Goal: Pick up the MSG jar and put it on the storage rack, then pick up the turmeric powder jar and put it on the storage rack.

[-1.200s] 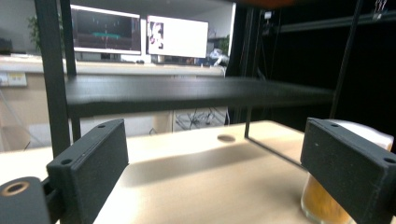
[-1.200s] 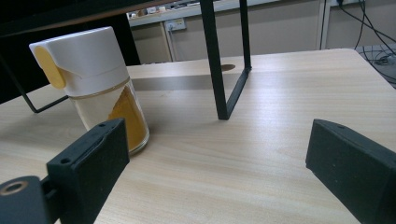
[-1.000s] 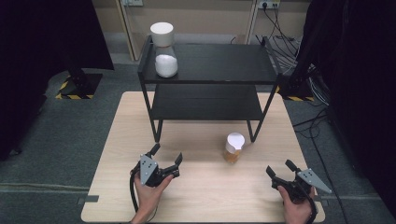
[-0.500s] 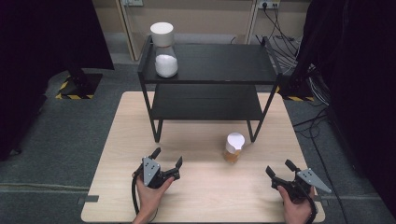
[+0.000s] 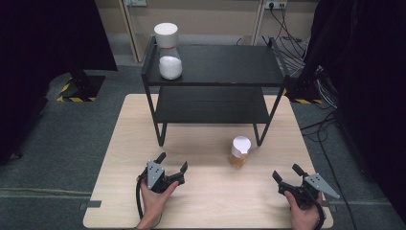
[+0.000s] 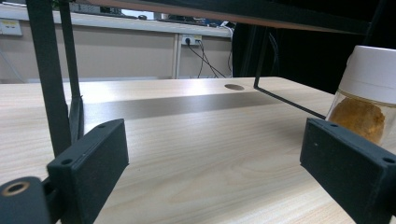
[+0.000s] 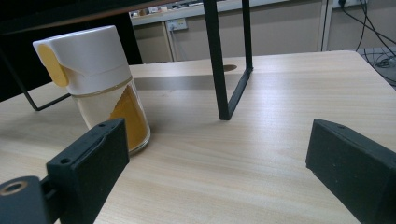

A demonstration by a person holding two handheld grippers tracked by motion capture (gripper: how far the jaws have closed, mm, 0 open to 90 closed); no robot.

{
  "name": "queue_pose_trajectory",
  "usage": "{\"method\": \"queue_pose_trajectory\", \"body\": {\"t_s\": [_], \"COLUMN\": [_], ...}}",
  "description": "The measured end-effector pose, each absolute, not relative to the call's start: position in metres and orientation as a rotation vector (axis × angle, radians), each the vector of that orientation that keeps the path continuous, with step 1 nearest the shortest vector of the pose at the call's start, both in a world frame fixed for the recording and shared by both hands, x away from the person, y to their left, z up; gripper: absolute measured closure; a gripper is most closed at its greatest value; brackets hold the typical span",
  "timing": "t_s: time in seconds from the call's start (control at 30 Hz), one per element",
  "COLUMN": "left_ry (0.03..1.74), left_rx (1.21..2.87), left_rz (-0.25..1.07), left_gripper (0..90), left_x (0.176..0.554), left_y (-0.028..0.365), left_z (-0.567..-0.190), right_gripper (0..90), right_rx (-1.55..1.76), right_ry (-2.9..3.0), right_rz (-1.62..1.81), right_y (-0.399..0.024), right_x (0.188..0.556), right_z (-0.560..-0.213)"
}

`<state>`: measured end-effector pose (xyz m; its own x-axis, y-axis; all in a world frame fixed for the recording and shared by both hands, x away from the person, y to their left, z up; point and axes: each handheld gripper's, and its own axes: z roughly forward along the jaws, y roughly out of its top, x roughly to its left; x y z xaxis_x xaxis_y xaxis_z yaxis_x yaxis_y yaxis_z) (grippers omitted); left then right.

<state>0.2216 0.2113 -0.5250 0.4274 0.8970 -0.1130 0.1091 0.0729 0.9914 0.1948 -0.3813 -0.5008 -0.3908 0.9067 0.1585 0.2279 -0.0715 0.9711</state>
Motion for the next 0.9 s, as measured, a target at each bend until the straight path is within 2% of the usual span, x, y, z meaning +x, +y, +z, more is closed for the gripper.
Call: {"method": "queue_pose_trajectory", "body": {"t_s": [0.9], "left_ry": [0.986], "left_rx": [1.376], "left_rz": [0.757], "left_gripper": [7.5], "left_x": [0.2209], "left_y": [0.2126], "left_z": [-0.5251], "right_gripper": [3.5], "right_rx": [1.237], "right_ry": [1.606], "right_rz": [1.537], "right_y": [-0.3847], "right_x": [0.194], "right_z": [-0.504]}}
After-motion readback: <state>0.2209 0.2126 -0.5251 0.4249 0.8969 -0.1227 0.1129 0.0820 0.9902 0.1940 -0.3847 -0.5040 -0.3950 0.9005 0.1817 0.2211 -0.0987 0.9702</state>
